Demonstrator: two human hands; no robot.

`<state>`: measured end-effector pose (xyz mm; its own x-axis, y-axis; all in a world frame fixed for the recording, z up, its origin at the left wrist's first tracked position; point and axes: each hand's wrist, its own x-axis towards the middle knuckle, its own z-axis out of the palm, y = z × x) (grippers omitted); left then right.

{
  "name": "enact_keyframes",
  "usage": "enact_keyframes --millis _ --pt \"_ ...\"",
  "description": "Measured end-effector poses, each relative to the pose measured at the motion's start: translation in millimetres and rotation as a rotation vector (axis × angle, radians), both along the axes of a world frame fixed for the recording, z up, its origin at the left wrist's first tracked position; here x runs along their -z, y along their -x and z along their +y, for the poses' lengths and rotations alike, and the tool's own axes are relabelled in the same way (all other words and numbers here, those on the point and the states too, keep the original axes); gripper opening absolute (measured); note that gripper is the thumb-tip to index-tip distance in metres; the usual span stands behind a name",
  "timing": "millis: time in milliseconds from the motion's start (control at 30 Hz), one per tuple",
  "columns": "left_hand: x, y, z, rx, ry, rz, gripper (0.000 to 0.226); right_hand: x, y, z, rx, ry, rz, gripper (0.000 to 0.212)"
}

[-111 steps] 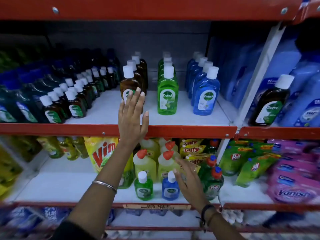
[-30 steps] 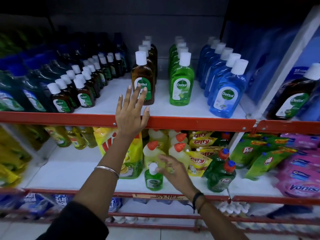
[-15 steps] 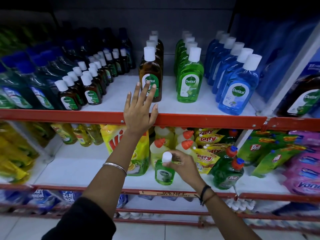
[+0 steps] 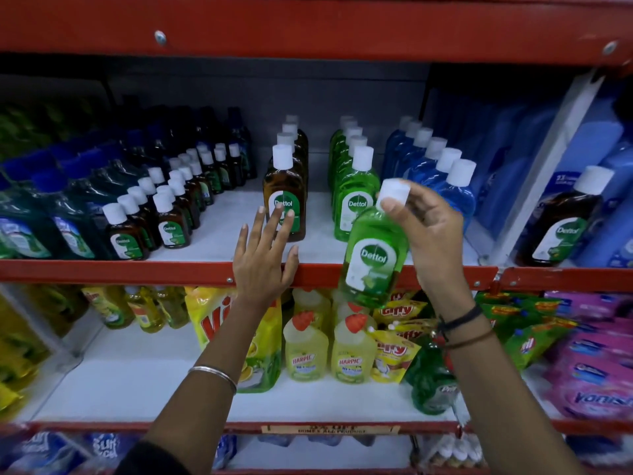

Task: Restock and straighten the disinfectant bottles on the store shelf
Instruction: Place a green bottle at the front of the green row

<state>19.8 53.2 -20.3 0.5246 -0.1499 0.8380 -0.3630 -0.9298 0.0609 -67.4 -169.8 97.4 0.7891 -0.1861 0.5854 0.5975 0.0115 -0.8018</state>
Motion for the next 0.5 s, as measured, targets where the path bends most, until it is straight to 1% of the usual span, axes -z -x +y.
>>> enact_keyframes --millis 100,233,500 --pt "-0.1 0.1 -0.1 -0.002 0.001 -0.002 0.055 -14.3 -21.1 -4.0 0.075 -0.005 -0.043 0.024" --pt "0.6 -0.5 -0.3 -0.007 0.0 -0.012 0.056 -19.2 -49.3 -4.7 0.109 -0.002 -0.055 0.026" --pt "1.8 -1.4 -0.7 -0.016 0.0 -0.025 0.055 5.2 -86.5 0.5 0.116 0.094 0.006 0.028"
